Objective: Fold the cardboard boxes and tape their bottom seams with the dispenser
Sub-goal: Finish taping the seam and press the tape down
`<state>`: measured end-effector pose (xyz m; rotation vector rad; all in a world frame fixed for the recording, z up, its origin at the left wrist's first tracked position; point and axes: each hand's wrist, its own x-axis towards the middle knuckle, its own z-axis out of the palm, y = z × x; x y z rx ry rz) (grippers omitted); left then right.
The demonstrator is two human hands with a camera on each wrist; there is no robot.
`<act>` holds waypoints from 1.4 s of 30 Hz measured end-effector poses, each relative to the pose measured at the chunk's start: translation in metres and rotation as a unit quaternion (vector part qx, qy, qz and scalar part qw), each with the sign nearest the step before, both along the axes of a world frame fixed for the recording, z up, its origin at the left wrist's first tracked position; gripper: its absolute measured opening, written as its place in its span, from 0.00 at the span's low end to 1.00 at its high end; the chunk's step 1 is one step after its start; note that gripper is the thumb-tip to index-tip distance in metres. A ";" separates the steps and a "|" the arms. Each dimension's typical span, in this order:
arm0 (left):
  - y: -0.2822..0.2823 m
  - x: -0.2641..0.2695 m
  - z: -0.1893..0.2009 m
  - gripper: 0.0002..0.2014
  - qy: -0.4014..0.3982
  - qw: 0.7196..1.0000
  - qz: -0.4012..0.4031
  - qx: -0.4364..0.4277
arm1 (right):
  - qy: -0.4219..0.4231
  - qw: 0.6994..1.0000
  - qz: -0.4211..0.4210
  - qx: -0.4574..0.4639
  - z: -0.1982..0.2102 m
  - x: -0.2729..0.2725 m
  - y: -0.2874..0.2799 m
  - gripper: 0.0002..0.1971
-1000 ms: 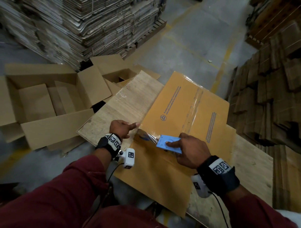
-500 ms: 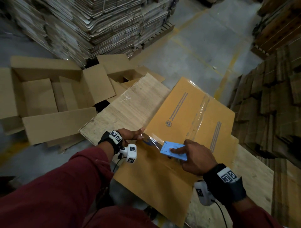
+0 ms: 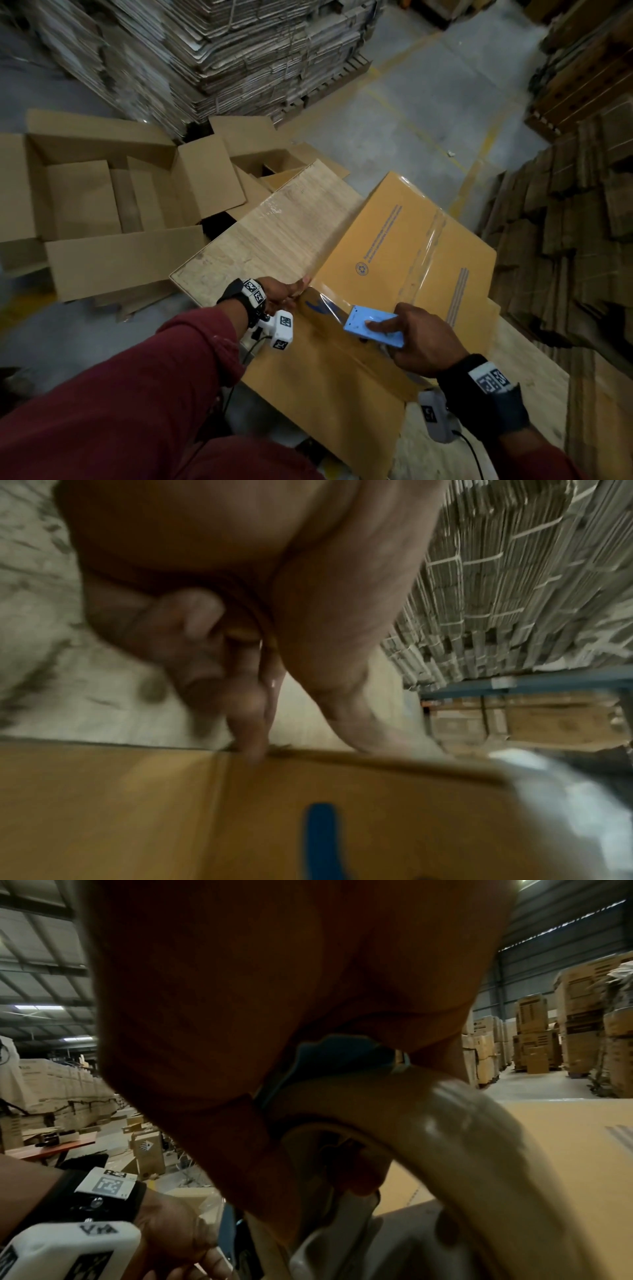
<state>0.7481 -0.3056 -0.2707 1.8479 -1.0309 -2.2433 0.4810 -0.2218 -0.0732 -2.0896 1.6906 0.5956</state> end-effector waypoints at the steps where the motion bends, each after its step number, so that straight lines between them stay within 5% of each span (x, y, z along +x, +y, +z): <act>1: 0.000 0.000 -0.009 0.35 -0.019 0.999 0.023 -0.013 | 0.005 1.000 -0.002 0.001 0.002 0.001 0.000 0.26; 7: -0.002 0.005 -0.021 0.29 -0.120 0.985 0.033 -0.118 | 0.014 1.000 -0.003 0.004 0.001 0.003 0.000 0.31; 12: -0.004 0.012 0.002 0.40 0.030 0.976 0.189 -0.102 | 0.025 1.000 -0.006 0.009 0.000 0.002 -0.001 0.23; 16: 0.019 -0.008 -0.013 0.38 0.025 0.987 0.093 -0.127 | 0.019 0.999 -0.017 0.019 0.002 0.004 0.000 0.26; 20: 0.021 -0.008 -0.034 0.26 -0.064 0.981 0.075 -0.165 | 0.016 1.000 -0.013 0.016 0.002 0.003 -0.002 0.26; 23: 0.012 0.007 -0.026 0.25 -0.126 0.964 0.097 -0.214 | 0.008 1.000 -0.008 0.014 0.000 0.002 -0.003 0.30; 26: 0.007 0.012 0.015 0.11 -0.134 0.914 0.199 -0.328 | -0.004 1.000 -0.014 0.012 -0.002 0.001 -0.002 0.35; 28: 0.015 0.002 0.049 0.08 -0.115 0.866 0.154 -0.461 | 0.009 1.000 -0.009 0.015 0.003 0.004 -0.001 0.31; 31: 0.041 -0.024 0.076 0.29 -0.085 0.756 -0.073 -0.645 | 0.029 0.999 0.021 0.006 0.008 0.008 0.001 0.26; 33: 0.055 -0.035 0.063 0.40 -0.095 0.676 -0.248 -0.688 | 0.055 0.997 0.052 0.001 0.008 0.009 0.001 0.29; 35: 0.060 -0.039 0.047 0.44 -0.134 0.628 -0.339 -0.687 | 0.070 0.995 0.074 -0.002 0.009 0.010 0.000 0.31; 38: 0.058 -0.040 0.034 0.42 -0.190 0.581 -0.371 -0.699 | 0.082 0.992 0.091 0.002 0.012 0.008 -0.002 0.32; 42: 0.057 -0.042 0.033 0.40 -0.195 0.570 -0.364 -0.710 | 0.079 0.991 0.104 0.022 0.027 0.001 -0.005 0.31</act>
